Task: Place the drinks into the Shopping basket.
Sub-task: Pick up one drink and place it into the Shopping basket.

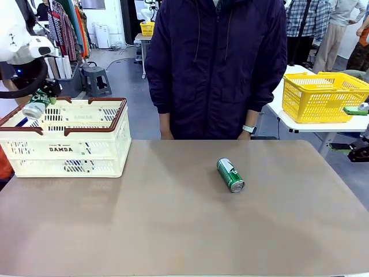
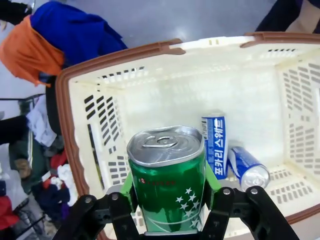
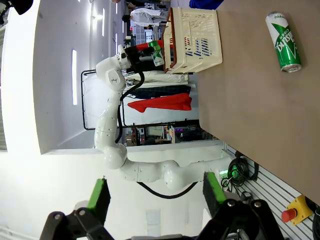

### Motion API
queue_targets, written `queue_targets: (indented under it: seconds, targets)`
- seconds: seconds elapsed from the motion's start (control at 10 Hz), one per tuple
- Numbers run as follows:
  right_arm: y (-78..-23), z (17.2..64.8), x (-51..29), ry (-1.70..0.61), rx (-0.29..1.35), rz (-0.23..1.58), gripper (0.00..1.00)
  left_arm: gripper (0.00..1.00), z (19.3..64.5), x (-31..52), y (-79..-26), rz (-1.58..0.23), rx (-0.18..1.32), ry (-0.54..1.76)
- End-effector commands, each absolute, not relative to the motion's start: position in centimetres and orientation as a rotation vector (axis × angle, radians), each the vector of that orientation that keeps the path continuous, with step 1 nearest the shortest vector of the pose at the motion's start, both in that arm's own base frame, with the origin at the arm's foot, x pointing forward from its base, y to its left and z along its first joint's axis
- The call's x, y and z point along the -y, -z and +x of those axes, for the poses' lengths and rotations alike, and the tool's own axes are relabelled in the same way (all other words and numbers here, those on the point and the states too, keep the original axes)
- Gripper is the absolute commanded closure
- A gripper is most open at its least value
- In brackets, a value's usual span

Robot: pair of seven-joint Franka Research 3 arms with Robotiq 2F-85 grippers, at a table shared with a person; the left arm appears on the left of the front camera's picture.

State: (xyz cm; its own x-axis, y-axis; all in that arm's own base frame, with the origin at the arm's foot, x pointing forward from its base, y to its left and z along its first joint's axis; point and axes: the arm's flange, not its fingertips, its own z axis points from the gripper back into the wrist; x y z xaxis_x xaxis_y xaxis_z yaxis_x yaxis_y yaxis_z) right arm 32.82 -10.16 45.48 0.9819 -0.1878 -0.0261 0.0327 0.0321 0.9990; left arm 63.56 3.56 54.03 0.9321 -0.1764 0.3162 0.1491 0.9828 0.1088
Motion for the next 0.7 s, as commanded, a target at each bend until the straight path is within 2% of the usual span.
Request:
queue_targets:
  seconds: [0.0,0.2,0.3,0.6]
  targets:
    - [-46.1,32.8,10.2,0.182,0.107,1.535,0.00,1.00,63.2,-2.9,-54.6,0.065,0.318,0.183]
    - [-46.1,32.8,10.2,0.182,0.107,1.535,0.00,1.00,63.5,-3.0,-53.9,0.079,0.321,0.176]
    - [-46.1,32.8,10.2,0.182,0.107,1.535,0.00,1.00,64.4,-2.3,-51.6,0.137,0.337,0.186]
    - [-46.1,32.8,10.2,0.182,0.107,1.535,0.00,1.00,64.7,-2.6,-46.7,0.142,0.350,0.170]
